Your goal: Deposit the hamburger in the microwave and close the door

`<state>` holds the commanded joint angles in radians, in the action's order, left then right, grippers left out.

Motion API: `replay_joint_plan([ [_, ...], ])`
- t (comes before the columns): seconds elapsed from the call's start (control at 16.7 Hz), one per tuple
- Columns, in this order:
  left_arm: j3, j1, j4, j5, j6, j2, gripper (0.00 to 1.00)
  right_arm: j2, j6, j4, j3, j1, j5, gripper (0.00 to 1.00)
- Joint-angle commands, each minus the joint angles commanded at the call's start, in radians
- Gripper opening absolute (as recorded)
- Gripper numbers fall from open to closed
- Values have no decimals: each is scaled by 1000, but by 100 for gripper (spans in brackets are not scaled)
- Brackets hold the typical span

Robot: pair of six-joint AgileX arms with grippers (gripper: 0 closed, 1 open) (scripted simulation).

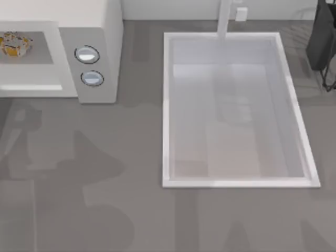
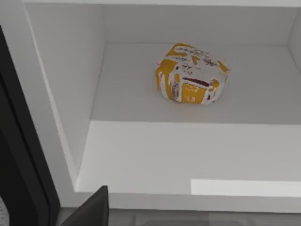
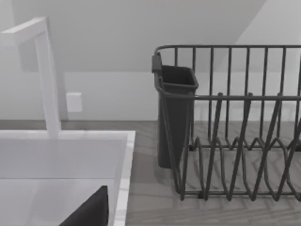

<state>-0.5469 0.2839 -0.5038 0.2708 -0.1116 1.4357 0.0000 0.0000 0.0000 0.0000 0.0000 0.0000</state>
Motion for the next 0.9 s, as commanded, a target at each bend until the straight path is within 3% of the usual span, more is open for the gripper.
replay_joint_plan([
  [0.42,78,-42,72,-46,18,-205,100,0,0,0,0,0,0,100],
  [0.9,356,-173,330,-167,71,-952,100,0,0,0,0,0,0,100],
])
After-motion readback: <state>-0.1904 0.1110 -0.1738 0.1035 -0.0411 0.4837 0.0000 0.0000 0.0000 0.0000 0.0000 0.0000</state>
